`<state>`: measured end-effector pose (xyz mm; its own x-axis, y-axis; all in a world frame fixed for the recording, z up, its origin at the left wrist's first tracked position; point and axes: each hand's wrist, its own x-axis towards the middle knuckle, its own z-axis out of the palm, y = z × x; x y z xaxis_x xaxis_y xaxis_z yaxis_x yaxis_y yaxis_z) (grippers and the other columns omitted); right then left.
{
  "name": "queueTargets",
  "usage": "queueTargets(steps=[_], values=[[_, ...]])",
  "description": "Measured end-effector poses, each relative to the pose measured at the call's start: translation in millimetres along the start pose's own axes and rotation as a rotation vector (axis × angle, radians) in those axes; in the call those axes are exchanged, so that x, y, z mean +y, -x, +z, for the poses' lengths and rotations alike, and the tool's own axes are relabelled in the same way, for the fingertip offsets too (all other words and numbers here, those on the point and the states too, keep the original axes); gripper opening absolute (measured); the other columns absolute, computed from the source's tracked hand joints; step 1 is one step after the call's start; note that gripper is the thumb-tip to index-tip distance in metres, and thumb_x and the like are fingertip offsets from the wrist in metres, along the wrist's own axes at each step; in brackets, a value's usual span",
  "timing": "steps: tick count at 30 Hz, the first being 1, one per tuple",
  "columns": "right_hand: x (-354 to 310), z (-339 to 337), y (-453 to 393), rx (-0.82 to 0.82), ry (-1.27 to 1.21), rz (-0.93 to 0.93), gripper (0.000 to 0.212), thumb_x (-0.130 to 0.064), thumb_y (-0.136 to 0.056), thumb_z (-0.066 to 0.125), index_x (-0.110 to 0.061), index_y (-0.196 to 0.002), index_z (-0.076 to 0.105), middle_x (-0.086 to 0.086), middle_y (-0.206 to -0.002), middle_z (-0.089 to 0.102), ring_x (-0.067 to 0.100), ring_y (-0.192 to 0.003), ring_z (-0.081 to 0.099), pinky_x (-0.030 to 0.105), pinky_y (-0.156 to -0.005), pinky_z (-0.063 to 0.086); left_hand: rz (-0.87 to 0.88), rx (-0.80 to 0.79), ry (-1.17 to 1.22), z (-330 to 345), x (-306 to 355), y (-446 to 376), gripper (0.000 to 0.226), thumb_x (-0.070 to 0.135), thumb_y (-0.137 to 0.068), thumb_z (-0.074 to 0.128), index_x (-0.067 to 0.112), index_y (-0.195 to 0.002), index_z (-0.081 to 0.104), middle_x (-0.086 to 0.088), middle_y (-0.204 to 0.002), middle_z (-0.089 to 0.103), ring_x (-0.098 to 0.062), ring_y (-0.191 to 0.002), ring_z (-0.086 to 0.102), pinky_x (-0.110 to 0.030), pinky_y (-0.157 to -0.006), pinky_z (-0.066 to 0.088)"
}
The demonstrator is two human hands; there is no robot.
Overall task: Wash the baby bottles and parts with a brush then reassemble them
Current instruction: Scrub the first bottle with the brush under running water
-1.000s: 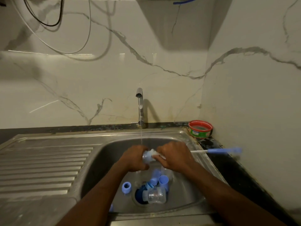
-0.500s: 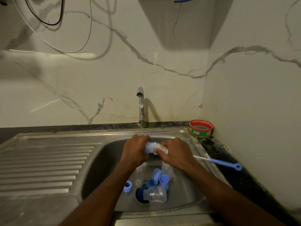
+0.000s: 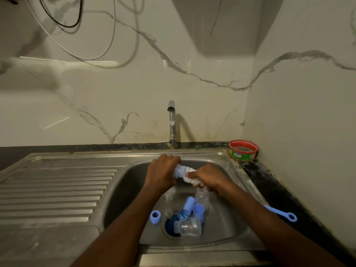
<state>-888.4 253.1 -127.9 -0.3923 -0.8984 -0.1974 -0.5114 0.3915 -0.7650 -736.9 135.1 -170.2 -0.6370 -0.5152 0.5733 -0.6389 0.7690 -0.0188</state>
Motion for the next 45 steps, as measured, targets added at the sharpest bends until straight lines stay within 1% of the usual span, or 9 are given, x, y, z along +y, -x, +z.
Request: queueTargets(steps=[7,13,17,26,30,33,39,42,45], values=[[18.6,-24.8,3.4,0.435,0.698,-0.252,0.056,-0.071,-0.084,0.059,-0.025,-0.111,0.072,-0.002,-0.1,0.072,0.015,-0.09,0.063,0.034,-0.08,0.054,-0.176,-0.17,-0.001,11.6,-6.7,1.3,0.05,0.04,-0.077,0.083,0.03,-0.119,0.057,0.003,-0.115,0.066,-0.015,-0.104,0.061,-0.033,-0.088,0.052],[5.3,-31.9,17.7,0.541,0.872,-0.342,0.05,-0.068,-0.087,0.057,-0.029,-0.115,0.071,-0.003,-0.103,0.072,0.015,-0.093,0.064,0.03,-0.073,0.048,-0.233,-0.223,-0.063,9.1,-5.3,0.1,0.048,0.034,-0.083,0.079,0.028,-0.125,0.056,0.0,-0.119,0.065,-0.017,-0.108,0.061,-0.035,-0.092,0.052],[7.3,-40.7,30.9,0.699,1.001,-0.4,0.043,-0.062,-0.088,0.055,-0.027,-0.104,0.073,-0.004,-0.091,0.071,0.016,-0.081,0.066,0.027,-0.061,0.044,-0.351,-0.41,-0.245,3.5,-26.2,12.0,0.046,0.029,-0.085,0.078,0.025,-0.126,0.058,-0.002,-0.121,0.062,-0.019,-0.111,0.061,-0.038,-0.098,0.05],[-2.6,-8.9,38.8,0.574,1.085,-0.289,0.022,-0.04,-0.093,0.06,-0.024,-0.105,0.069,0.0,-0.101,0.068,0.018,-0.089,0.067,0.03,-0.061,0.035,-0.236,-0.94,-0.838,10.5,39.6,11.4,0.033,0.033,-0.096,0.056,0.007,-0.115,0.062,-0.018,-0.108,0.064,-0.032,-0.097,0.063,-0.043,-0.085,0.055],[1.7,-8.1,36.2,0.571,1.086,-0.271,0.02,-0.037,-0.093,0.06,-0.024,-0.106,0.069,-0.001,-0.102,0.068,0.018,-0.09,0.068,0.029,-0.062,0.035,-0.175,-0.921,-0.903,10.6,51.3,11.4,0.034,0.034,-0.098,0.056,0.004,-0.115,0.06,-0.02,-0.108,0.063,-0.032,-0.1,0.063,-0.042,-0.088,0.054],[9.2,-12.4,32.0,0.556,1.041,-0.252,0.024,-0.041,-0.094,0.06,-0.025,-0.11,0.068,-0.001,-0.106,0.068,0.019,-0.095,0.068,0.028,-0.064,0.037,-0.214,-0.849,-0.726,10.2,42.5,7.8,0.034,0.032,-0.096,0.06,0.008,-0.12,0.06,-0.016,-0.114,0.063,-0.03,-0.105,0.063,-0.042,-0.091,0.054],[24.2,-11.1,19.6,0.449,0.91,-0.202,0.042,-0.055,-0.094,0.058,-0.024,-0.123,0.062,0.002,-0.124,0.064,0.021,-0.111,0.063,0.032,-0.082,0.046,-0.502,-0.544,0.443,30.9,-1.6,1.6,0.063,0.03,-0.082,0.08,0.005,-0.131,0.049,-0.011,-0.13,0.054,-0.023,-0.112,0.058,-0.03,-0.093,0.05],[25.9,-5.2,15.2,0.393,0.919,-0.207,0.046,-0.06,-0.094,0.056,-0.025,-0.124,0.061,0.001,-0.125,0.064,0.02,-0.111,0.062,0.033,-0.085,0.047,-0.547,-0.293,0.516,34.2,-1.2,-3.8,0.057,0.027,-0.088,0.077,0.008,-0.133,0.048,-0.012,-0.133,0.053,-0.024,-0.117,0.054,-0.037,-0.1,0.048],[25.8,0.1,10.4,0.371,0.949,-0.227,0.046,-0.06,-0.094,0.056,-0.024,-0.123,0.061,0.002,-0.122,0.065,0.02,-0.11,0.062,0.032,-0.08,0.044,-0.52,-0.196,0.379,37.2,-0.4,-10.7,0.068,0.049,-0.085,0.075,0.022,-0.141,0.047,-0.008,-0.141,0.043,-0.027,-0.129,0.042,-0.042,-0.108,0.041]])
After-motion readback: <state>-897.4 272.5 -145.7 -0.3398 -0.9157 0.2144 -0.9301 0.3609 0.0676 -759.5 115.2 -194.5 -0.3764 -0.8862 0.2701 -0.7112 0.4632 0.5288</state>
